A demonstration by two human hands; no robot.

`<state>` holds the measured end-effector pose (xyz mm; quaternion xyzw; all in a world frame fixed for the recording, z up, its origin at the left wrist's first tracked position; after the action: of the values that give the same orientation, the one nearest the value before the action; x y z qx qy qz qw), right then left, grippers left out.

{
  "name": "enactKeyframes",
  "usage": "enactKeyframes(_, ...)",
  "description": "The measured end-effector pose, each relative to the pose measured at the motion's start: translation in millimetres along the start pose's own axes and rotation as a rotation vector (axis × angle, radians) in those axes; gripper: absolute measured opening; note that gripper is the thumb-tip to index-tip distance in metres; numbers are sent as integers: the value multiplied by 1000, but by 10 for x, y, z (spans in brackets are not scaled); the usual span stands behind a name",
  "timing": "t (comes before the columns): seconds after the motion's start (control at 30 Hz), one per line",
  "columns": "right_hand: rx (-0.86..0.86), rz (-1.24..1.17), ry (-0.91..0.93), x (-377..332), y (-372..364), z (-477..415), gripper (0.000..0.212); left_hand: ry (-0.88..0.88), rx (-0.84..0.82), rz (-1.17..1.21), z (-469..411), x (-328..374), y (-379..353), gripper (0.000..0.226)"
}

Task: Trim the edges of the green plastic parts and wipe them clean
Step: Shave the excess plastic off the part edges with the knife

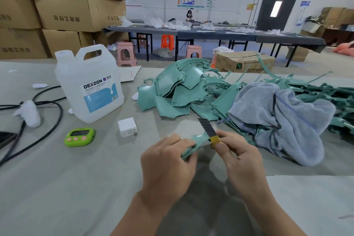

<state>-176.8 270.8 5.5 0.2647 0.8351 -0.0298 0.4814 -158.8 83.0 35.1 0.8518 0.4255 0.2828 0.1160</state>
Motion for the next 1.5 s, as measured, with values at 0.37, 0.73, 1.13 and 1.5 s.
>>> enactKeyframes(0.37, 139, 173, 116, -83, 143, -45, 19, 289, -25, 155, 6, -305, -3, 17)
enactKeyframes(0.73, 193, 622, 22, 33, 280, -72, 29, 327, 2, 134, -4, -408, -40, 21)
enactKeyframes(1.13, 226, 480, 47, -13, 285, -43, 32, 312, -10, 173, -5, -410, -55, 19)
enactKeyframes(1.5, -236, 70, 71, -107, -145, 2, 29, 289, -311, 155, 164, -513, -456, 35)
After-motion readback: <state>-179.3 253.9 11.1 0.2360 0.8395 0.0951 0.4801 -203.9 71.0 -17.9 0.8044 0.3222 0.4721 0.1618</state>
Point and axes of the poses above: each hand's wrist, its own z-axis away from the middle knuckle, its own y-axis out of the back of the hand, x = y × z, the point moved 7 cm from there along -z, towards the middle knuckle, and after that the axes turned 10 degrees about x, right-handed, at the moved point
